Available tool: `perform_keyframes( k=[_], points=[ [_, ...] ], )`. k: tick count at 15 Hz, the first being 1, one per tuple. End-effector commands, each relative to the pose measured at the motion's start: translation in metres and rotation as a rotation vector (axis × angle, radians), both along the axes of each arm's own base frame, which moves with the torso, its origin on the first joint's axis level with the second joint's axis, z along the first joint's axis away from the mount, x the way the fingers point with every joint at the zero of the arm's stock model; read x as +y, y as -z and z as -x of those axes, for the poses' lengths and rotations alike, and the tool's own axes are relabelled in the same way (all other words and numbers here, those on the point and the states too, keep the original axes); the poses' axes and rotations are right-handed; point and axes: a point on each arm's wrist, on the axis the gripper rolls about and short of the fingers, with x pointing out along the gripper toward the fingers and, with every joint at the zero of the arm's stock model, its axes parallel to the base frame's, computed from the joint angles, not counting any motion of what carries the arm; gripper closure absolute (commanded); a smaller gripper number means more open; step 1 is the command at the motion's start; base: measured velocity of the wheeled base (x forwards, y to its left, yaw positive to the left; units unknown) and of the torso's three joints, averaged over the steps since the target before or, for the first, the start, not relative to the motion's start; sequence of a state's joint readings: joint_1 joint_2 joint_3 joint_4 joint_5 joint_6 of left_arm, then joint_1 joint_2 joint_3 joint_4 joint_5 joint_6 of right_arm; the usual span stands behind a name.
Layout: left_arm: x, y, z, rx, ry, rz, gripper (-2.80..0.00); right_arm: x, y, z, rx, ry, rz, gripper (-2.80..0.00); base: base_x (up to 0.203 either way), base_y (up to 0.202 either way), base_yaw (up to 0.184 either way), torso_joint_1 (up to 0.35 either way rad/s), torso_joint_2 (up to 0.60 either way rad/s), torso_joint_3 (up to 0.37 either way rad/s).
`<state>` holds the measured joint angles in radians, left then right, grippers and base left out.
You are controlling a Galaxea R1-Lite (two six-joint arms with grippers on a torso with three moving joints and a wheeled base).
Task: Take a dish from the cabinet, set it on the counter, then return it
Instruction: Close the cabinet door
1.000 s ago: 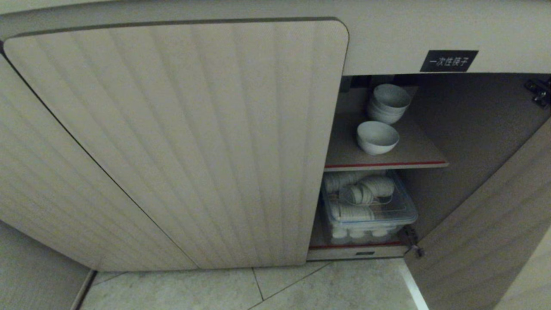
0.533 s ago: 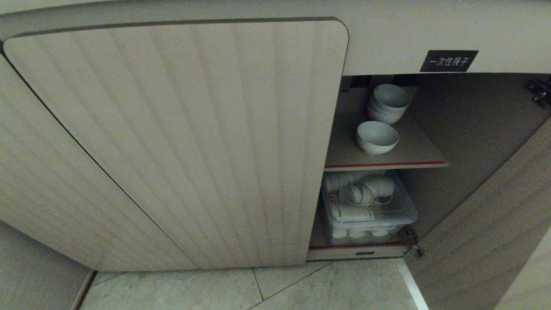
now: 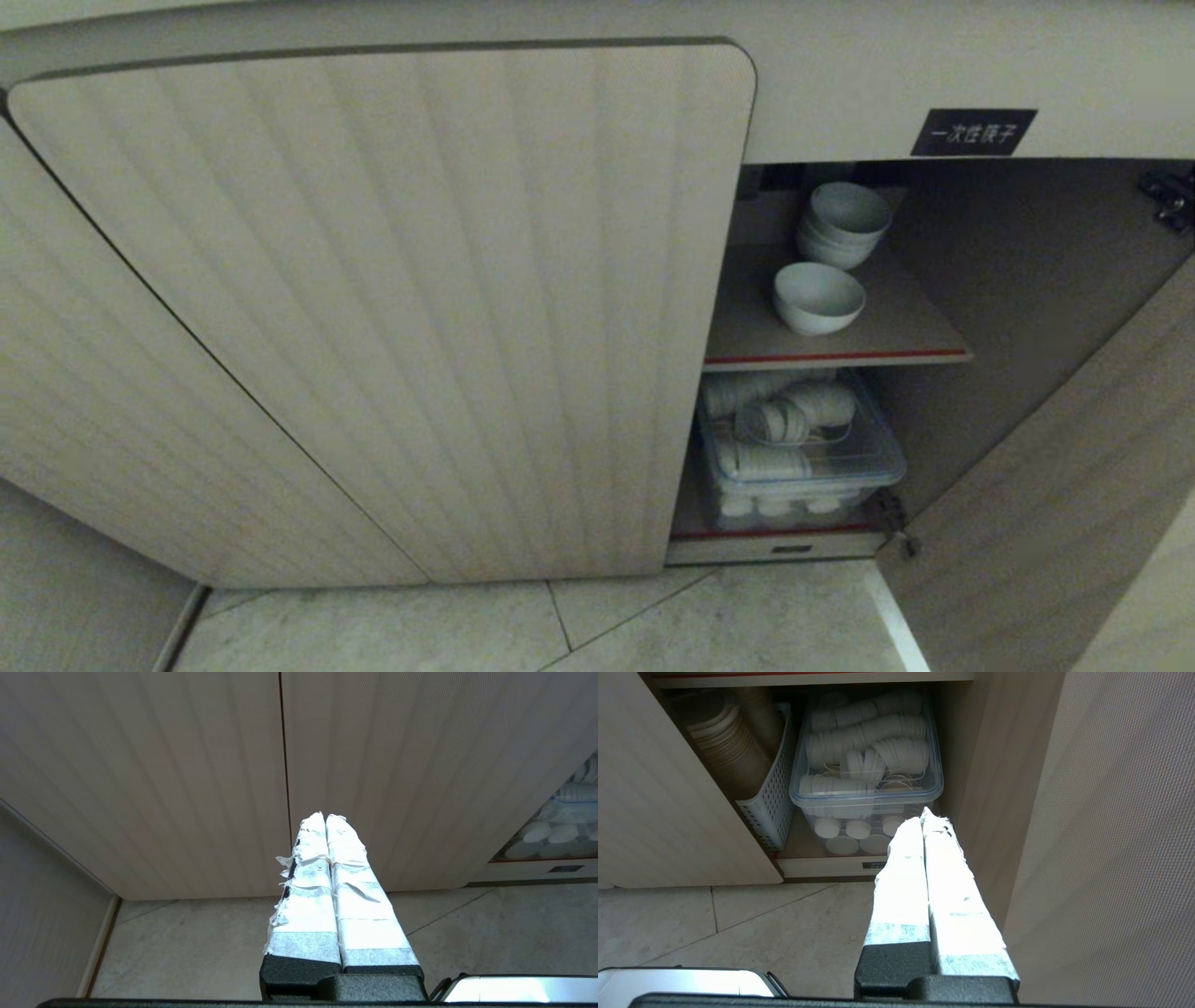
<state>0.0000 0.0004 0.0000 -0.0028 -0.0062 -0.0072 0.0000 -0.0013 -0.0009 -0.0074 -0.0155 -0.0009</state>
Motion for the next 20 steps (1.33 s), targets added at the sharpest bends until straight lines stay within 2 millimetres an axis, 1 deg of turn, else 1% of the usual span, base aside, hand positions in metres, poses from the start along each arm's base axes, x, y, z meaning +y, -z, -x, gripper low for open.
perform_keyframes(
  k=[1, 12, 20],
  points=[
    [0.0, 0.0, 0.0, -0.001, 0.0, 0.0, 0.0, 0.0, -0.0002, 0.0, 0.0, 0.0, 0.001, 0.0, 0.0, 0.0, 0.0, 0.0, 0.0, 0.0],
    [0.0, -0.0002, 0.0, -0.002, 0.0, 0.0, 0.0, 0.0, -0.0002, 0.0, 0.0, 0.0, 0.002, 0.0, 0.0, 0.0, 0.0, 0.0, 0.0, 0.0],
    [0.0, -0.0002, 0.0, -0.002, 0.0, 0.002, 0.0, 0.0, -0.0002, 0.0, 0.0, 0.0, 0.005, 0.0, -0.186, 0.0, 0.0, 0.002, 0.0, 0.003]
  ],
)
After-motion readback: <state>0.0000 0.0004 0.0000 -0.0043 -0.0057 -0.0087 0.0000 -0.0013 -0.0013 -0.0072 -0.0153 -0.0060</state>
